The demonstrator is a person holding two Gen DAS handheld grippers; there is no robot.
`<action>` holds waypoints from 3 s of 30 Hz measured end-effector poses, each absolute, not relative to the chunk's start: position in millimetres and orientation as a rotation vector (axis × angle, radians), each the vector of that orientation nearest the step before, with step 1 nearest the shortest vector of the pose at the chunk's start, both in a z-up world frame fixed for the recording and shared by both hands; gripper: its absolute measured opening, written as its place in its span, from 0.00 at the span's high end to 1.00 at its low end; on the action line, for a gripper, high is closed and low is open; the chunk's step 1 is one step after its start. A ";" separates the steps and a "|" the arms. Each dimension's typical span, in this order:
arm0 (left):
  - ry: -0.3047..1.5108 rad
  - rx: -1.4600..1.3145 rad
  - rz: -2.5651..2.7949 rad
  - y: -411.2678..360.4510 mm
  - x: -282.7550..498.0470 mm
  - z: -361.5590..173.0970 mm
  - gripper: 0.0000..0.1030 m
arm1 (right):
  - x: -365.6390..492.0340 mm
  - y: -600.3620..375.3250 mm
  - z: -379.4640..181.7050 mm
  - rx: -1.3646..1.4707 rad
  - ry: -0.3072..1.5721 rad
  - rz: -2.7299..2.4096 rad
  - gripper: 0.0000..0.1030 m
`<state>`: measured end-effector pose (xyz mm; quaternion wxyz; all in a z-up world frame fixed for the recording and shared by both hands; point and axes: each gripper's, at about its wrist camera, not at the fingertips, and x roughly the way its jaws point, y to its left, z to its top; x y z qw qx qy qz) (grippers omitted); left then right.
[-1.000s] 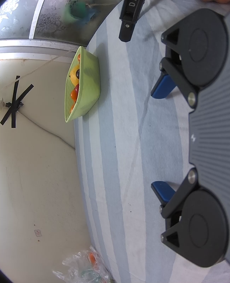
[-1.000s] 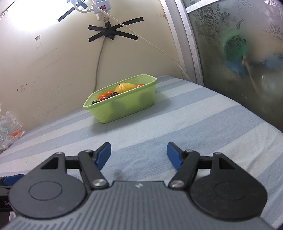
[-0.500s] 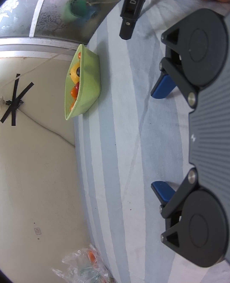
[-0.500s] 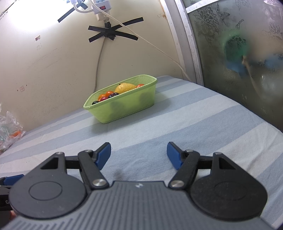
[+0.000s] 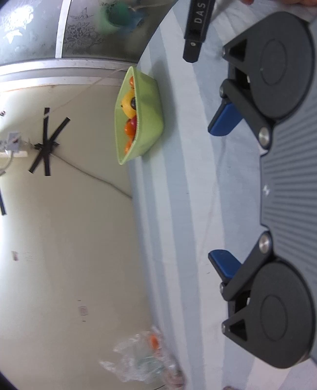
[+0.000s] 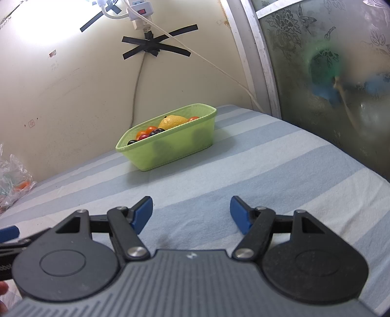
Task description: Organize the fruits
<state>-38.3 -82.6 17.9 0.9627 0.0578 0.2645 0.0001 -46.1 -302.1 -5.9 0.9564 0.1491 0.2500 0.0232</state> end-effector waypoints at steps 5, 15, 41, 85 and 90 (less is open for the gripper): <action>0.548 0.126 -0.009 -85.8 -34.8 25.5 0.00 | -46.2 -301.9 -6.1 0.303 0.507 0.047 0.30; 0.628 0.099 -0.002 -81.2 -28.0 21.9 0.00 | -46.1 -300.8 -5.7 0.306 0.506 0.051 0.30; 0.654 0.129 -0.007 -84.1 -29.2 15.4 0.00 | -46.1 -304.7 -7.1 0.322 0.502 0.062 0.29; 0.682 0.122 0.004 -78.4 -44.7 33.1 0.00 | -81.3 -274.9 59.4 0.249 0.466 0.153 0.25; 0.662 0.097 0.014 -68.8 -50.9 42.0 0.00 | -87.9 -265.4 74.5 0.248 0.440 0.192 0.25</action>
